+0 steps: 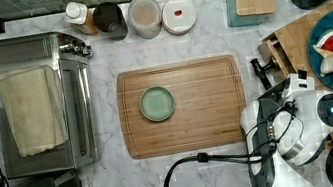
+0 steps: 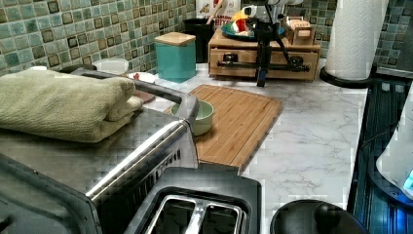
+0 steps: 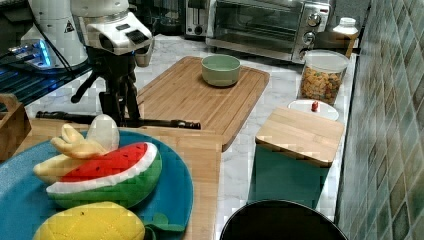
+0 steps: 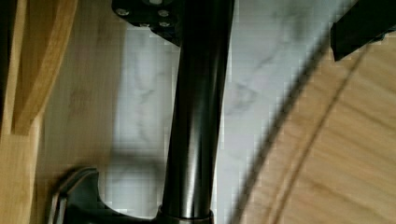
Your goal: Open the drawer.
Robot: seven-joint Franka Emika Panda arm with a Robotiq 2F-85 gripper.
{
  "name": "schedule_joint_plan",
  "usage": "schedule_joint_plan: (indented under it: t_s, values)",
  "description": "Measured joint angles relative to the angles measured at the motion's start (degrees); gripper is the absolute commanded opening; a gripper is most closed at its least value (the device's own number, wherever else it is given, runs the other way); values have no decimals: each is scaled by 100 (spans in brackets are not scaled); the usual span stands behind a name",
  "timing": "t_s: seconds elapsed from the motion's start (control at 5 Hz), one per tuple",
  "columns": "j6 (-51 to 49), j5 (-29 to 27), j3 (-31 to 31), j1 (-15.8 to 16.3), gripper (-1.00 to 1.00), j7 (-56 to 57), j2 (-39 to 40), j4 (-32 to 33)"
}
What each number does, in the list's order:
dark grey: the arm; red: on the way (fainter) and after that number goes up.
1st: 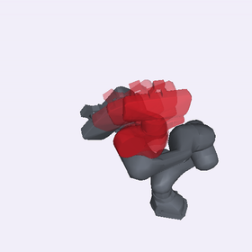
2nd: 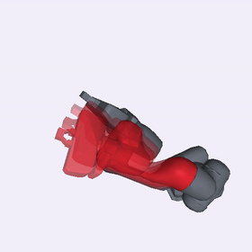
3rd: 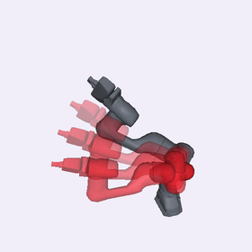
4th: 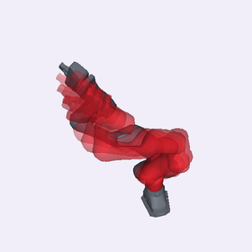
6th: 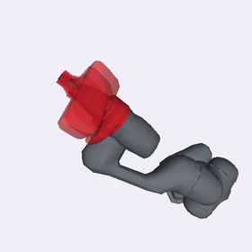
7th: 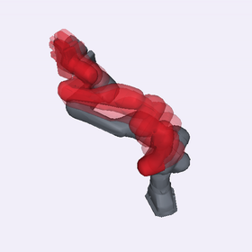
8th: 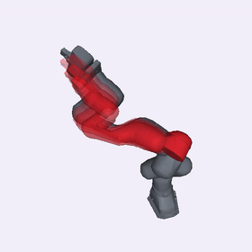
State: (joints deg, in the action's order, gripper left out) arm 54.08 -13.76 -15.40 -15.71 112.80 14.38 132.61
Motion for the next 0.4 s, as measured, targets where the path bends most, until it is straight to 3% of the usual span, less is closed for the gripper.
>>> schedule_joint_plan:
  t_s: [0.4]
  values:
    - [143,127,28,404,100,-1354,-505,615]
